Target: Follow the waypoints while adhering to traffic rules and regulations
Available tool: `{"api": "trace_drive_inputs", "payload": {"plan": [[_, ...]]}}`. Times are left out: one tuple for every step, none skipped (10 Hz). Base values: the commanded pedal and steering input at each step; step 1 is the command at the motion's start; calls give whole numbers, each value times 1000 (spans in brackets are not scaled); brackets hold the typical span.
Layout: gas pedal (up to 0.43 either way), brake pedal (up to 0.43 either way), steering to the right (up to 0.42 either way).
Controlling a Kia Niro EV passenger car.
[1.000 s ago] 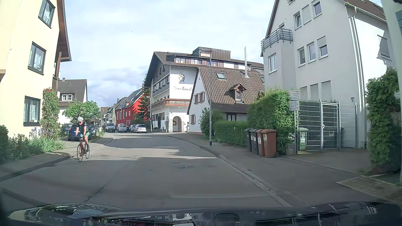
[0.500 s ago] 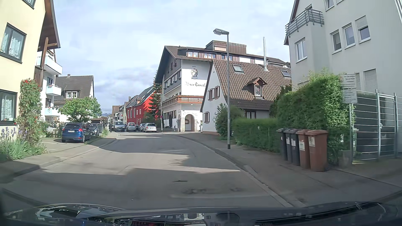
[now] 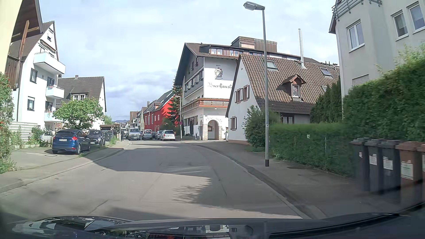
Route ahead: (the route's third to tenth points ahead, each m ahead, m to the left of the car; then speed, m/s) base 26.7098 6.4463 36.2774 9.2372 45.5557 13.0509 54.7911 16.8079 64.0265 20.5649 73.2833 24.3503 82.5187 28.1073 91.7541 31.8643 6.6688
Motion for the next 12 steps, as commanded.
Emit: {"api": "trace_drive_inputs", "payload": {"plan": [[20, 0, -42], [0, 0, -44], [0, 0, -46], [0, 0, -45], [0, 0, -43], [0, 0, -42], [0, 0, -42], [0, 0, -42], [0, 0, -42], [0, 0, -42], [0, 0, -42], [0, 0, -41]]}}
